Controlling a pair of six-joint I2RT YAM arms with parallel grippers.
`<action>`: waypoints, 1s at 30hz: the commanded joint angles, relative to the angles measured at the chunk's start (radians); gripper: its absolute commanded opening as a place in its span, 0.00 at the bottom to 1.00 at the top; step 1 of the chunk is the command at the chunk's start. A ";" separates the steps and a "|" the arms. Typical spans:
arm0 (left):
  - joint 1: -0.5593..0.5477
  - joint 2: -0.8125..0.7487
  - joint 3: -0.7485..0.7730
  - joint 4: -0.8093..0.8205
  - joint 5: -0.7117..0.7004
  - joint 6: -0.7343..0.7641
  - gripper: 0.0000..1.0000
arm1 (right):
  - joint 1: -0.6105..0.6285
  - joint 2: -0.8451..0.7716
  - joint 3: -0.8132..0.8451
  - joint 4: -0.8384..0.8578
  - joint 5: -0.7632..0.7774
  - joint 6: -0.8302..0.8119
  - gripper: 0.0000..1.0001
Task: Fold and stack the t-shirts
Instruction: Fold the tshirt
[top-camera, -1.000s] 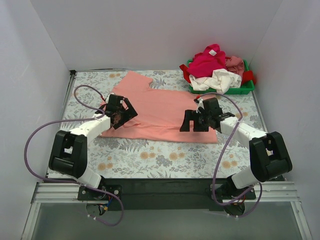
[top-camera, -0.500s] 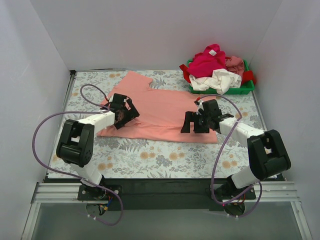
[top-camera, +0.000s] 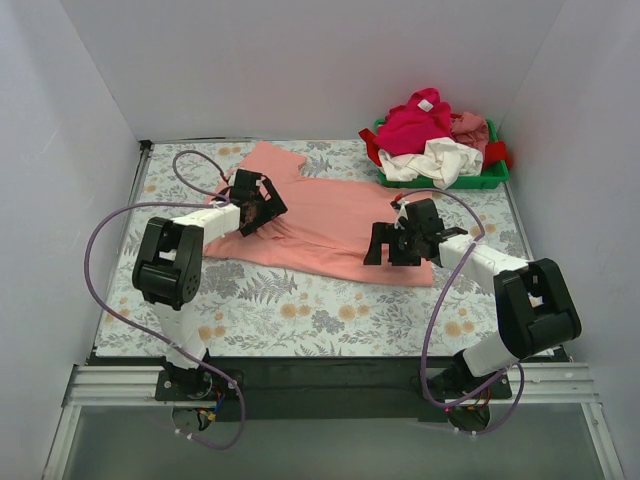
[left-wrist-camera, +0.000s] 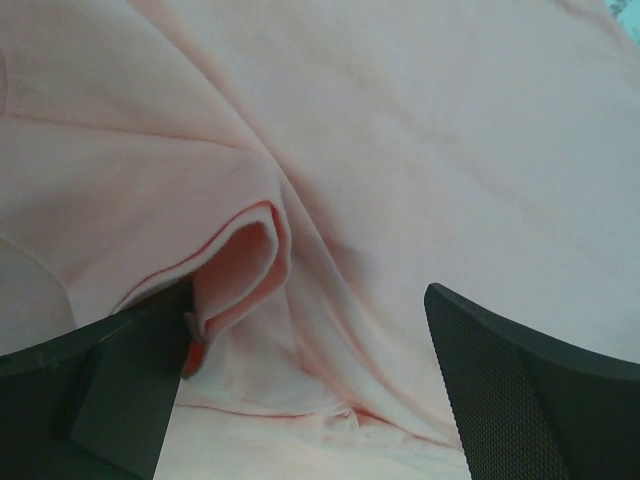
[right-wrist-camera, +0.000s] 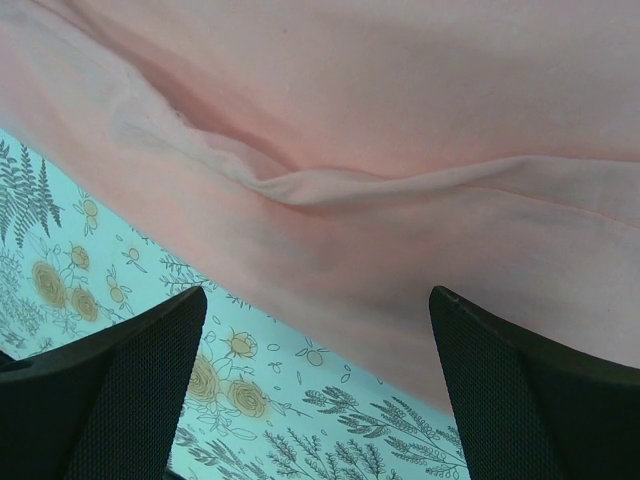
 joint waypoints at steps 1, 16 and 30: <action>-0.002 0.041 0.078 0.029 -0.004 0.020 0.96 | -0.005 -0.031 -0.006 0.007 0.030 -0.011 0.98; -0.002 0.205 0.357 0.010 0.060 0.037 0.96 | -0.007 -0.044 0.009 -0.035 0.082 -0.014 0.98; -0.011 0.458 0.753 -0.142 -0.013 0.096 0.96 | -0.010 -0.083 0.008 -0.078 0.108 -0.023 0.98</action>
